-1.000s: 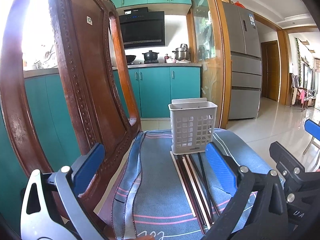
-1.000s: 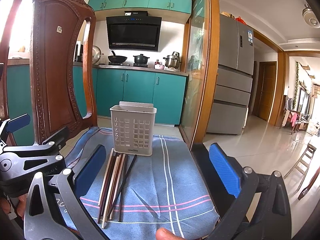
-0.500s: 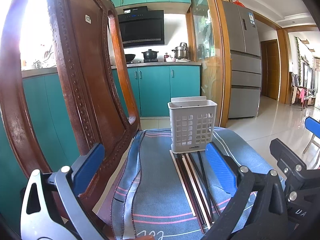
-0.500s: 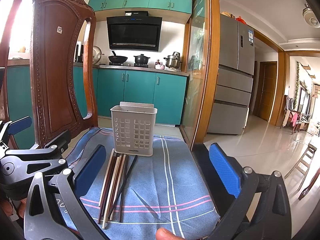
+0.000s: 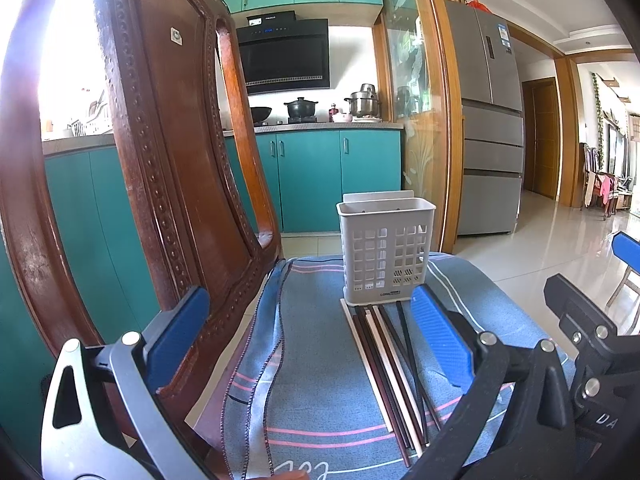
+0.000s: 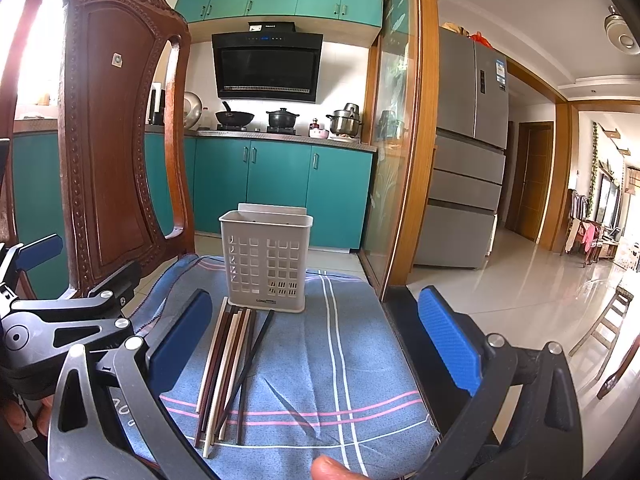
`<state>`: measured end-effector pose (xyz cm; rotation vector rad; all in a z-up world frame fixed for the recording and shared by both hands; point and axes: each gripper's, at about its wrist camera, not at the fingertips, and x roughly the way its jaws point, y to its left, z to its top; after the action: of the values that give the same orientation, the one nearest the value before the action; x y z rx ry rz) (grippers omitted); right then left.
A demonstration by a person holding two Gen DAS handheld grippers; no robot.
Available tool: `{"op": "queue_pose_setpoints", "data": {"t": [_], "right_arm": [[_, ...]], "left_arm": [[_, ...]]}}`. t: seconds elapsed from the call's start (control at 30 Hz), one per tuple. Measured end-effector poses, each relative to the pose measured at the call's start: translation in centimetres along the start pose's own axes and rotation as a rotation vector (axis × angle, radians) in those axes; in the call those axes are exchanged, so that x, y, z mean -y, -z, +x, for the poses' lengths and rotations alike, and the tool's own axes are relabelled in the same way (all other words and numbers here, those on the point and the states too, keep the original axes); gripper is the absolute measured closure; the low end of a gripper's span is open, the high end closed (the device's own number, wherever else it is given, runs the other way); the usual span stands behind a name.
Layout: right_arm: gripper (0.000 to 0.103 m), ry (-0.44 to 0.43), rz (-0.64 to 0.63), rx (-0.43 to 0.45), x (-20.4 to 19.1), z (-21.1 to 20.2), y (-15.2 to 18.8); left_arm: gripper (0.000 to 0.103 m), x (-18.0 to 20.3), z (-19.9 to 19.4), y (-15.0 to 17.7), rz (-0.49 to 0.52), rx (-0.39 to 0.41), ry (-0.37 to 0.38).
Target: Organize utensils
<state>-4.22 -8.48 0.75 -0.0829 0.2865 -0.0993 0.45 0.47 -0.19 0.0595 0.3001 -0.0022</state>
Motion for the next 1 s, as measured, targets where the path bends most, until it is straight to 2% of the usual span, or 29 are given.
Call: {"op": "queue_pose_setpoints", "data": {"t": [0.8, 1.0], "right_arm": [[0.003, 0.002, 0.0, 0.003, 0.08, 0.04, 0.02], [0.003, 0.02, 0.009, 0.007, 0.83, 0.54, -0.01]], "left_arm": [[0.003, -0.1, 0.09, 0.02, -0.001, 0.0, -0.001], [0.003, -0.23, 0.84, 0.12, 0.006, -0.024, -0.019]]}}
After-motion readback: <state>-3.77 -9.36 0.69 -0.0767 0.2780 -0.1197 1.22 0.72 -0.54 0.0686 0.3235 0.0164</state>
